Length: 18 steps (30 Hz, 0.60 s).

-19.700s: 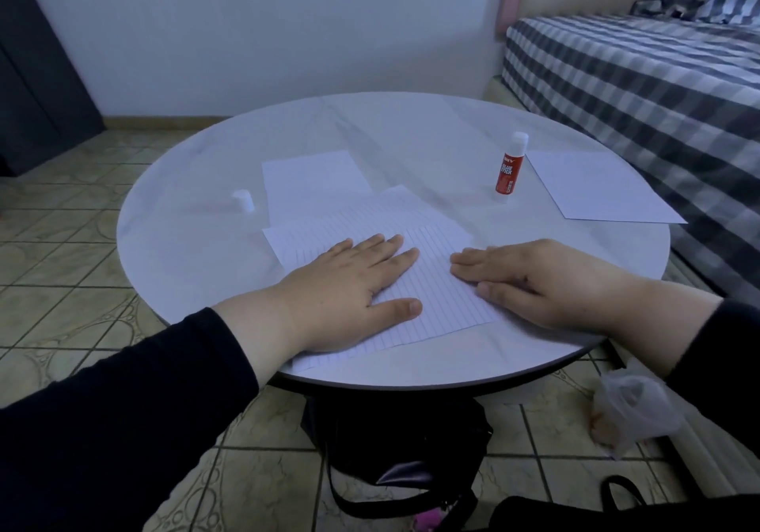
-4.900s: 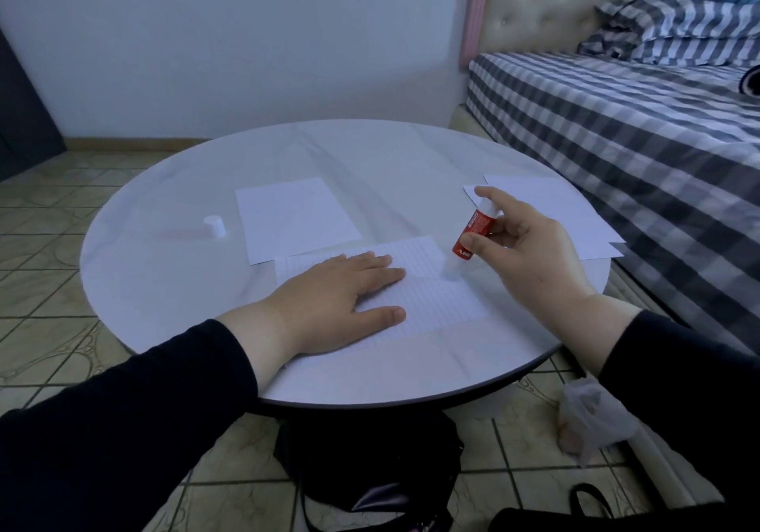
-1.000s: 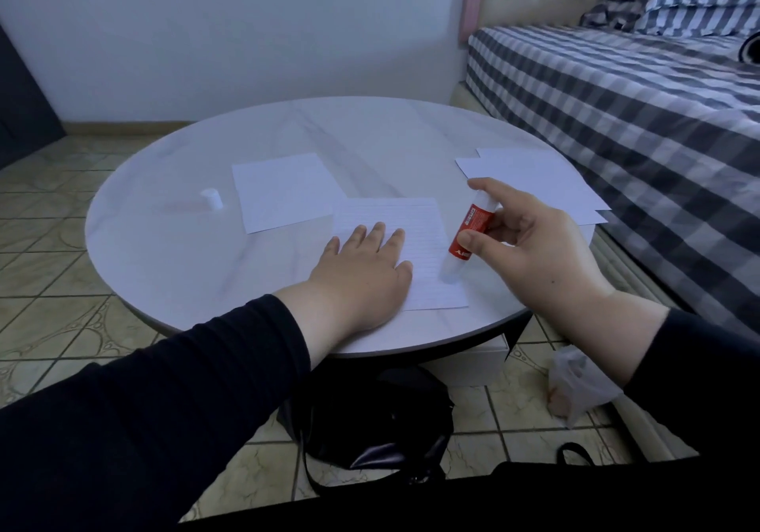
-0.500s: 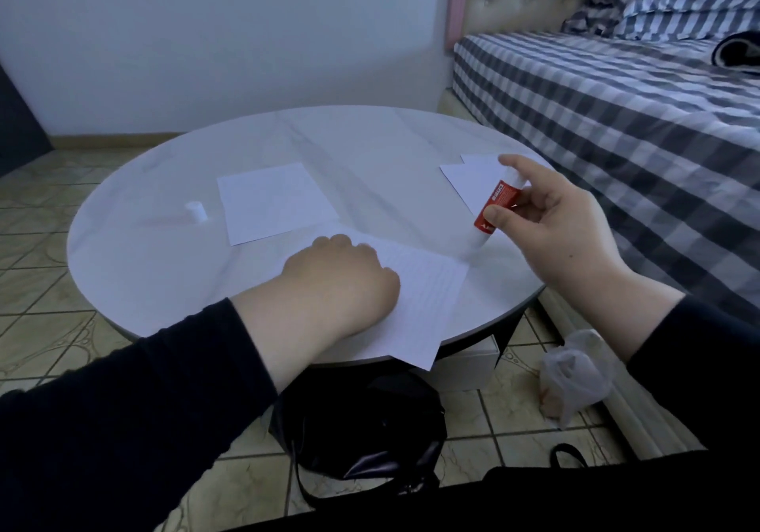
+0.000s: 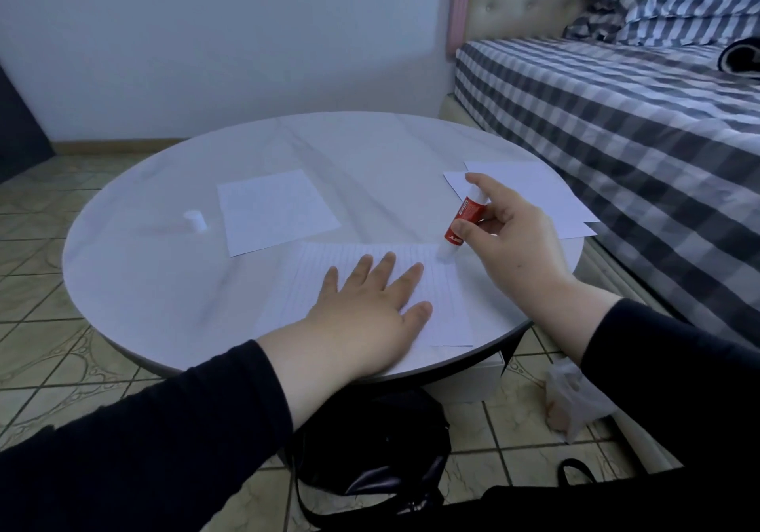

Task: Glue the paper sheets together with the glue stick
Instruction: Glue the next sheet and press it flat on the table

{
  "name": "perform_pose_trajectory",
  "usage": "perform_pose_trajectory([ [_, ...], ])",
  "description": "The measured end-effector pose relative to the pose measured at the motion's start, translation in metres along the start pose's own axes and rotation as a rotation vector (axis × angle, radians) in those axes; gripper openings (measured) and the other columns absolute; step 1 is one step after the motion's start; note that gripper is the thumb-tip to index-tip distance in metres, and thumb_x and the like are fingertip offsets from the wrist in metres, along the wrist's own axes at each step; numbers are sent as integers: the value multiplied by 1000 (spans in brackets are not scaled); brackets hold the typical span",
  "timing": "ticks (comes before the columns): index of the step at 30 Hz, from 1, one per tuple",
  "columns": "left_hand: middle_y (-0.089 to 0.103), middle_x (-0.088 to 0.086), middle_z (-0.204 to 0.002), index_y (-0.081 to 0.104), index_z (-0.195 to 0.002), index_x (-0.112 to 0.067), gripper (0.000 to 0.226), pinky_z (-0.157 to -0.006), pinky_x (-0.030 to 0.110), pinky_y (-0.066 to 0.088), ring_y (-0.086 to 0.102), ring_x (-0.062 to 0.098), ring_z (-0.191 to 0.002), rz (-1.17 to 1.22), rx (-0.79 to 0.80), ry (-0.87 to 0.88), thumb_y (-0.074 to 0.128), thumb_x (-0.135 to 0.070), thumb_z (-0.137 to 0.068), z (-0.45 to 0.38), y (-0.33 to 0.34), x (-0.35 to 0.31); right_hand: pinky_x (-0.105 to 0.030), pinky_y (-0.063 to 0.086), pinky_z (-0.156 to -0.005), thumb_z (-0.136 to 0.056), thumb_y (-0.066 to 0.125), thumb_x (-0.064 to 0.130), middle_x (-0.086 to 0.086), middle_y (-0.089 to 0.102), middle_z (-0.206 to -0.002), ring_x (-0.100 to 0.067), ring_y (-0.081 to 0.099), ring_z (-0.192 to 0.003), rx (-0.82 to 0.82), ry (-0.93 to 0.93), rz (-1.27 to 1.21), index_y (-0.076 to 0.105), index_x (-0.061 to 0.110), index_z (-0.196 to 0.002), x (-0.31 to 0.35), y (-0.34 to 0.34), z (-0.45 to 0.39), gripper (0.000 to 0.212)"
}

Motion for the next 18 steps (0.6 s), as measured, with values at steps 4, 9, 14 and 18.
perform_pose_trajectory([
  [4, -16, -7, -162, -8, -151, -42, 59, -117, 51, -11, -17, 17, -148, 19, -23, -14, 11, -59, -97, 0, 0, 0, 2, 37, -75, -89, 67, 20, 11, 65, -93, -2, 62, -87, 72, -69, 120, 50, 34, -134, 3, 12, -6, 50],
  [9, -11, -8, -162, -1, -153, -40, 59, -119, 46, -8, -12, 14, -149, 80, 8, 26, 23, -47, -99, 0, -7, 6, -15, 47, -87, -87, 68, 20, 8, 66, -92, -9, 63, -86, 4, 0, 56, 53, 35, -132, -1, 1, -12, 49],
  [14, -12, -14, -161, -5, -151, -44, 61, -119, 40, -3, -10, 9, -148, -58, 66, 80, 21, -58, -98, 5, -14, 20, -17, 47, -84, -85, 70, 21, 10, 67, -90, -7, 64, -84, 19, -57, 18, 54, 38, -128, 16, 2, 0, 49],
  [18, -18, -13, -160, -9, -151, -42, 60, -119, 45, -8, -16, 9, -147, -27, 100, 67, 17, -57, -99, 7, -8, 17, 2, 38, -75, -87, 68, 19, 16, 64, -88, 3, 62, -83, 126, -112, 170, 52, 33, -131, 18, 13, 13, 49],
])
Point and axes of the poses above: each hand's wrist, its own z-axis away from the middle knuckle, its own y-axis out of the palm, x = y × z, the point moved 7 cm from there along -z, towards the middle knuckle
